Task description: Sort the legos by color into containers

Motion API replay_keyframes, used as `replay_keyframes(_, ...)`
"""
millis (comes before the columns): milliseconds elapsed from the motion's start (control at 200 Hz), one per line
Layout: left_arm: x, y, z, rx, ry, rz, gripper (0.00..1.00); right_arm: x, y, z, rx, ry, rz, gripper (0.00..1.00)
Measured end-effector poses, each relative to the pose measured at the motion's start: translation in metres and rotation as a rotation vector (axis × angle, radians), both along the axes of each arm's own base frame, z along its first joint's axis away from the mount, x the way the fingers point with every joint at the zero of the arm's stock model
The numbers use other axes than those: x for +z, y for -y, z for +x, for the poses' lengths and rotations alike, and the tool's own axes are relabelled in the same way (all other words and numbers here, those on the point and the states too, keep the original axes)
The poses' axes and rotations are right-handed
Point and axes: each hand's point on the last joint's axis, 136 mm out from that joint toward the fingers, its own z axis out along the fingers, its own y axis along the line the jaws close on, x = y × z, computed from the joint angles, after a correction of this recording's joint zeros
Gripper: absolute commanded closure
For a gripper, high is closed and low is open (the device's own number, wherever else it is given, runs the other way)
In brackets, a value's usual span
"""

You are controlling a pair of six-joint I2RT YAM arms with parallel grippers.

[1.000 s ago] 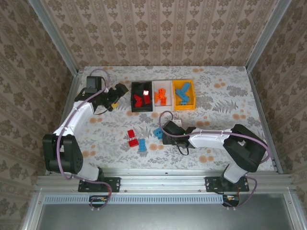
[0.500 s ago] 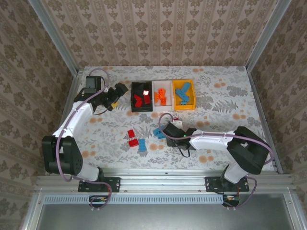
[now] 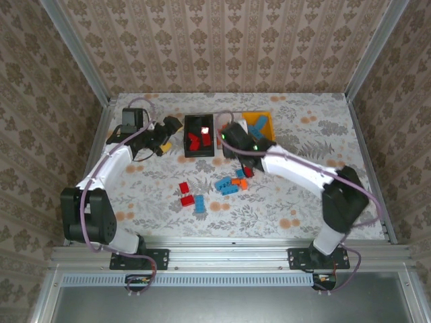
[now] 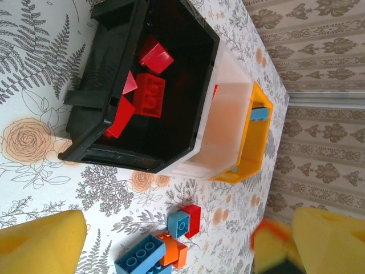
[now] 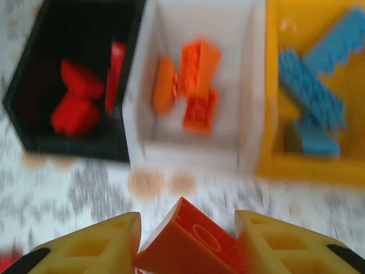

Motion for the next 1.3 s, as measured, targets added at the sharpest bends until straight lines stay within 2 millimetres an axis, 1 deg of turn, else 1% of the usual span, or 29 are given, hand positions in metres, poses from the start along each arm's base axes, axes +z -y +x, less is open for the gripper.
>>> replay_keyframes(50,0.000,0.000,0.000,-0.002,0.000,-0.003,0.06,-0.003,-0.004,0.027,-0.001,0.006,-0.030,0.56)
replay_keyframes(120,0.000,0.000,0.000,-0.004,0.000,-0.005,0.06,-0.018,-0.007,0.060,-0.001,0.011,-0.091,0.56)
replay_keyframes(200,0.000,0.000,0.000,-0.003,-0.002,-0.004,0.06,-0.041,-0.008,0.082,0.014,-0.012,-0.166,0.56)
replay_keyframes(275,0.000,-0.001,0.000,-0.001,-0.003,-0.004,0.06,-0.056,-0.009,0.095,0.032,-0.039,-0.222,0.53)
replay_keyframes(325,0.000,-0.001,0.000,0.001,-0.003,-0.004,0.05,-0.061,-0.009,0.101,0.043,-0.050,-0.249,0.50)
replay_keyframes(375,0.000,-0.002,0.000,0.002,-0.003,-0.004,0.06,-0.063,-0.007,0.105,0.047,-0.058,-0.267,0.40)
replay_keyframes(405,0.000,-0.002,0.000,0.002,-0.004,-0.003,0.06,-0.063,-0.006,0.107,0.049,-0.058,-0.273,0.37)
replay_keyframes(520,0.000,-0.002,0.000,0.002,-0.005,-0.003,0.06,-0.058,-0.002,0.108,0.062,-0.060,-0.300,0.33)
replay_keyframes(585,0.000,-0.002,0.000,0.001,-0.005,-0.003,0.06,-0.055,-0.001,0.107,0.067,-0.060,-0.304,0.33)
replay_keyframes(660,0.000,-0.001,0.000,0.000,-0.005,-0.004,0.06,-0.048,0.000,0.105,0.072,-0.053,-0.304,0.34)
replay_keyframes(730,0.000,0.000,-0.001,-0.003,-0.003,-0.006,0.05,-0.038,0.007,0.093,0.076,-0.043,-0.300,0.34)
replay_keyframes(780,0.001,0.002,-0.001,-0.010,0.000,-0.007,0.05,-0.032,0.015,0.075,0.079,-0.037,-0.301,0.35)
replay_keyframes(830,0.002,0.007,-0.002,-0.022,0.004,-0.008,0.05,-0.026,0.023,0.053,0.082,-0.034,-0.297,0.36)
replay_keyframes(905,0.002,0.020,-0.008,-0.059,0.010,-0.006,0.05,-0.018,0.037,0.014,0.078,-0.033,-0.268,0.38)
replay_keyframes(990,0.002,0.037,-0.016,-0.113,0.016,-0.004,0.05,-0.020,0.046,-0.023,0.081,-0.050,-0.216,0.45)
replay_keyframes(1005,0.002,0.040,-0.018,-0.121,0.016,-0.004,0.05,-0.022,0.048,-0.031,0.088,-0.059,-0.210,0.46)
replay_keyframes(1070,0.002,0.050,-0.024,-0.153,0.017,-0.005,0.05,-0.034,0.052,-0.052,0.091,-0.092,-0.178,0.47)
replay_keyframes(1120,0.001,0.056,-0.026,-0.169,0.014,-0.006,0.05,-0.049,0.054,-0.068,0.102,-0.136,-0.159,0.47)
replay_keyframes(1175,-0.002,0.060,-0.028,-0.180,0.006,-0.005,0.05,-0.071,0.056,-0.085,0.112,-0.200,-0.149,0.47)
replay_keyframes(1245,-0.007,0.063,-0.029,-0.192,-0.010,-0.008,0.05,-0.093,0.057,-0.104,0.125,-0.267,-0.142,0.47)
replay_keyframes(1300,-0.010,0.065,-0.030,-0.198,-0.018,-0.008,0.05,-0.104,0.056,-0.113,0.133,-0.305,-0.133,0.49)
